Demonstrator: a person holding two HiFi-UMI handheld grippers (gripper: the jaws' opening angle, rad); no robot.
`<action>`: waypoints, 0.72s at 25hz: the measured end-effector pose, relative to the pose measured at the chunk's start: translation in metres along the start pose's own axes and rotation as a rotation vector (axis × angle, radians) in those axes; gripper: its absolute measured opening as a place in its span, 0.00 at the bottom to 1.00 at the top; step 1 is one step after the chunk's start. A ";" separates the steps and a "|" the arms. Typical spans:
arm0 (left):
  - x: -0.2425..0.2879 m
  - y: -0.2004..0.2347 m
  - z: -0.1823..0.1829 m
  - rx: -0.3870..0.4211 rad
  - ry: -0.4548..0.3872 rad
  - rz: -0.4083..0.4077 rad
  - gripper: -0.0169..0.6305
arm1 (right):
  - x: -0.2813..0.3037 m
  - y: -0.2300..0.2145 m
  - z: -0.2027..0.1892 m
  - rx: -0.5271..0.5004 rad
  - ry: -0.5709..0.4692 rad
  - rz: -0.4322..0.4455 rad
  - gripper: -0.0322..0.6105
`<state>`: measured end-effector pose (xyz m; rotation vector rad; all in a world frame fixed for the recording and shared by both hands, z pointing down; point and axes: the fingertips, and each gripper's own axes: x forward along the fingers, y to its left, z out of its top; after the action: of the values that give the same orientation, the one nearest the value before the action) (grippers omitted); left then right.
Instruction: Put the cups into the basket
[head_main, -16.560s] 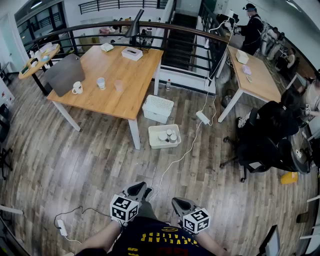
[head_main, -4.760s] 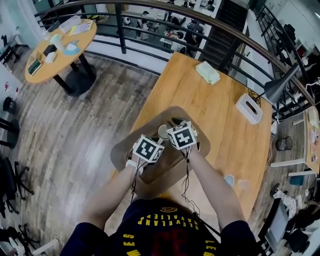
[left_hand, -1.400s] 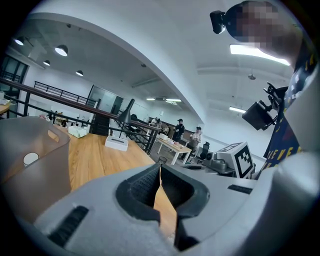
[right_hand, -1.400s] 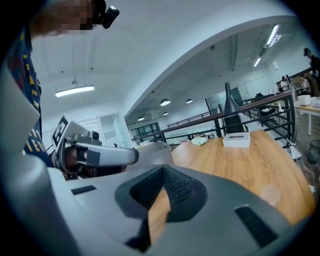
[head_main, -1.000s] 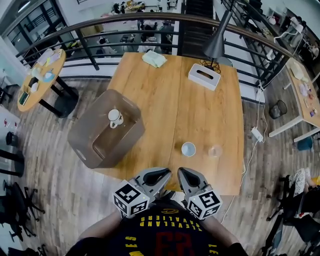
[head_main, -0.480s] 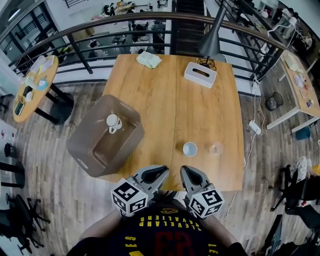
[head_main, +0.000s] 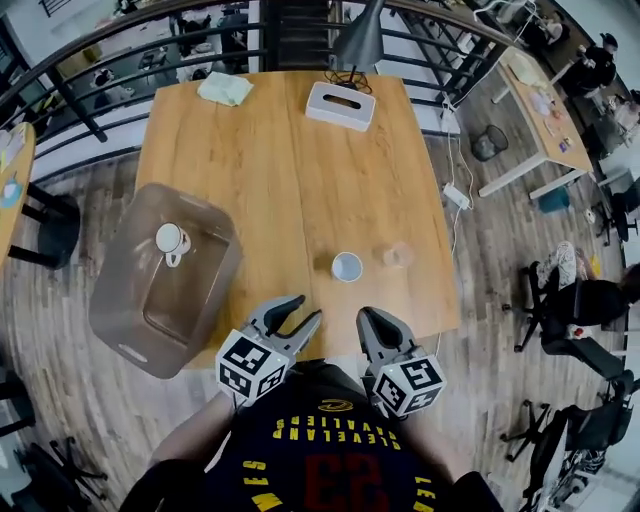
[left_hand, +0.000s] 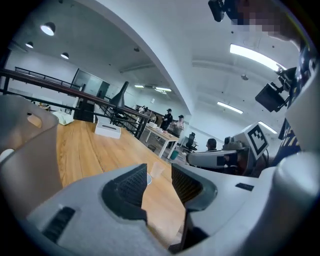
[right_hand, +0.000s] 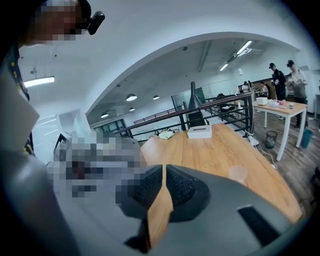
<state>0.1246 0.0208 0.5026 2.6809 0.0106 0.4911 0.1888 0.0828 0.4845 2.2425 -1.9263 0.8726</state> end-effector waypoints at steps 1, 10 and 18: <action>0.006 0.001 -0.007 0.001 0.020 -0.017 0.25 | -0.003 -0.003 -0.002 0.004 0.007 -0.029 0.07; 0.063 0.028 -0.053 0.181 0.177 -0.055 0.35 | 0.001 -0.037 -0.010 -0.083 0.065 -0.105 0.29; 0.117 0.047 -0.111 0.289 0.328 -0.053 0.41 | 0.066 -0.090 -0.076 -0.396 0.293 0.040 0.41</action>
<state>0.1934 0.0308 0.6552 2.8327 0.2647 0.9718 0.2478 0.0740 0.6055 1.7530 -1.8220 0.7006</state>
